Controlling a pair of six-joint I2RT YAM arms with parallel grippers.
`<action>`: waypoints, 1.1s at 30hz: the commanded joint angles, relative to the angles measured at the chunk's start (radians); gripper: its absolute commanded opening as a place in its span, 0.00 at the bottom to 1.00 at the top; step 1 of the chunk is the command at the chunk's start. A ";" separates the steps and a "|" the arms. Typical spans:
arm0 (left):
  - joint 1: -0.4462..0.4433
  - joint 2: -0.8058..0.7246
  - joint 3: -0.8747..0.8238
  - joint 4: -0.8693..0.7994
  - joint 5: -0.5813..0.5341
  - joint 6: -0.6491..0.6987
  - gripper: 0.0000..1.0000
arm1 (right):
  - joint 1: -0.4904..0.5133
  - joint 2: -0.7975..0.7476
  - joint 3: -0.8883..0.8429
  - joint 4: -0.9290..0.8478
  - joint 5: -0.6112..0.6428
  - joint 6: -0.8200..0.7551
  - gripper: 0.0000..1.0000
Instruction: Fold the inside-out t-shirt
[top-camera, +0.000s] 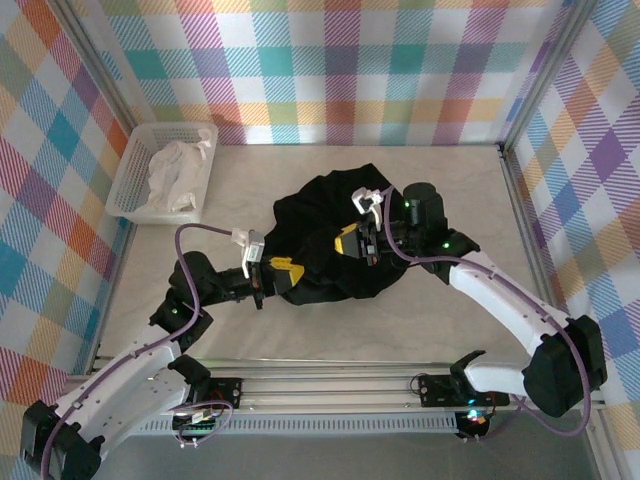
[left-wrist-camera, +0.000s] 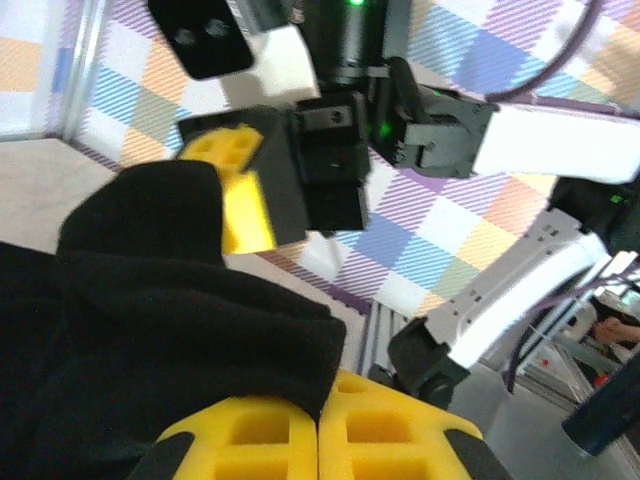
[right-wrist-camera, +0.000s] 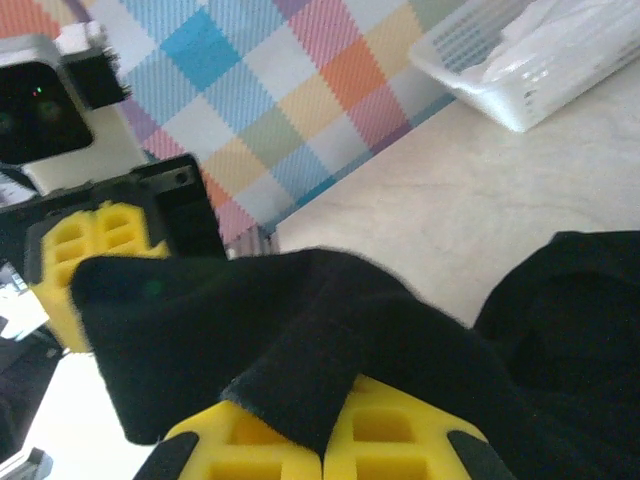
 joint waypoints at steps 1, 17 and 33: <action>0.002 -0.012 0.011 -0.056 -0.144 0.046 0.21 | 0.028 0.015 -0.020 0.176 -0.116 0.067 0.00; -0.073 -0.062 0.141 -0.626 -0.881 0.117 0.69 | 0.098 0.135 0.046 0.336 -0.003 0.274 0.00; -0.360 0.190 0.321 -0.689 -1.167 0.272 0.76 | 0.098 0.177 0.075 0.275 0.028 0.277 0.00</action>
